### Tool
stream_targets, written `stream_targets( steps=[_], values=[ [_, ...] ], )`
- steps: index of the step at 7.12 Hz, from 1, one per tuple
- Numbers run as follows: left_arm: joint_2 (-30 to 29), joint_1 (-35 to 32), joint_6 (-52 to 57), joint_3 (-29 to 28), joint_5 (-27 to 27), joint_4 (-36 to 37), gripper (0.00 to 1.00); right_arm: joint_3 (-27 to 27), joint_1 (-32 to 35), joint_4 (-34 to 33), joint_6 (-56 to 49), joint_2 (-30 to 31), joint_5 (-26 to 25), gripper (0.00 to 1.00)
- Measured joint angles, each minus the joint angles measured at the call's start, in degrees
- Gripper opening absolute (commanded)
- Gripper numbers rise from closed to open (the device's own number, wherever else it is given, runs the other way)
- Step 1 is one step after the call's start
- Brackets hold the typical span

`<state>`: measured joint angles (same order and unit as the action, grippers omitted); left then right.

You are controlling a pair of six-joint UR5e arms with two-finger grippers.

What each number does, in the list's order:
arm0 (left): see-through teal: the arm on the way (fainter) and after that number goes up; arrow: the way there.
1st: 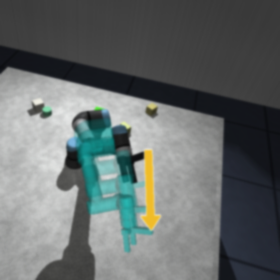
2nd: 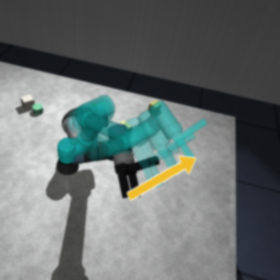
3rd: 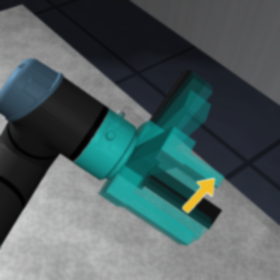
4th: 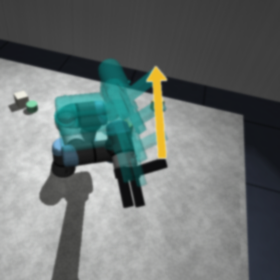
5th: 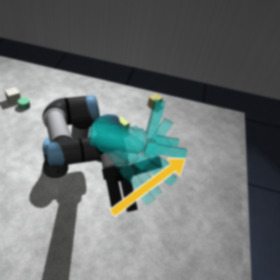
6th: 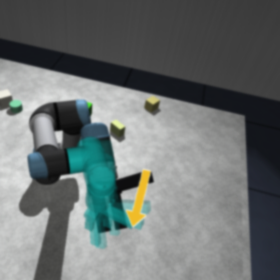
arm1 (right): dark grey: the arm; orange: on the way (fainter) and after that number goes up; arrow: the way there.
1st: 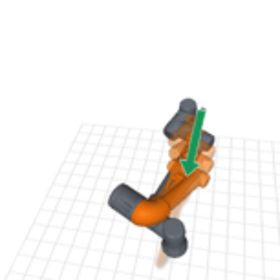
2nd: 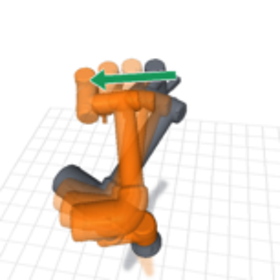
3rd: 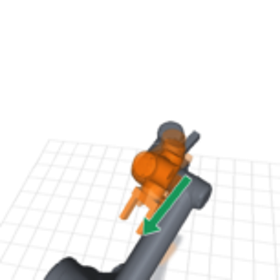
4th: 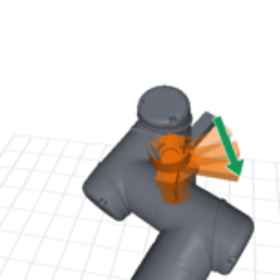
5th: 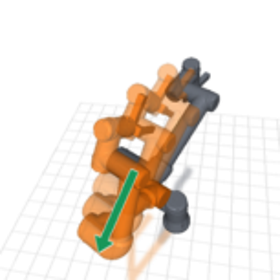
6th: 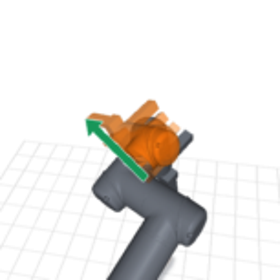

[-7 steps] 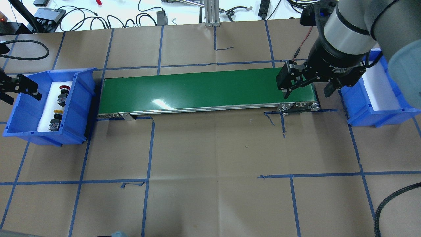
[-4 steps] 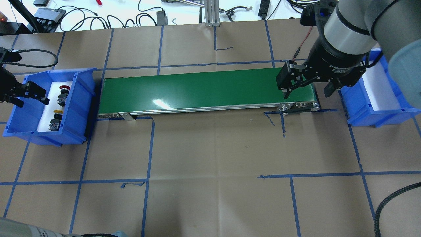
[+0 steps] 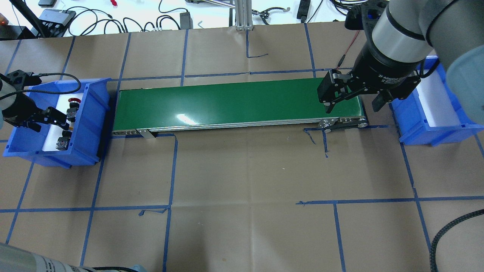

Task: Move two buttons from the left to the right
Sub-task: 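Lower the left gripper and grasp the yellow-capped button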

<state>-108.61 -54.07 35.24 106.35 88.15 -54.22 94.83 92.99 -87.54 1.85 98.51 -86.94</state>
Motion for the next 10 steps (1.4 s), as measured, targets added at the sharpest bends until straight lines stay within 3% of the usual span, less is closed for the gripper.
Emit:
stream_targets(
  steps=[4,6,8,10],
  values=[
    [-3.4,1.6,0.1,2.3,-0.1,4.5,0.96,0.0,0.0,0.0,0.0,0.0,0.0,1.00],
    [-2.8,1.3,0.1,2.6,-0.1,4.8,0.58,0.0,0.0,0.0,0.0,-0.1,0.0,1.00],
    [-2.5,1.2,0.2,2.6,-0.2,4.8,0.27,0.0,0.0,0.0,0.0,-0.1,0.0,1.00],
    [-2.1,1.1,0.2,2.4,-0.3,4.3,0.08,0.0,0.0,0.0,0.0,-0.1,0.0,1.00]
  ],
)
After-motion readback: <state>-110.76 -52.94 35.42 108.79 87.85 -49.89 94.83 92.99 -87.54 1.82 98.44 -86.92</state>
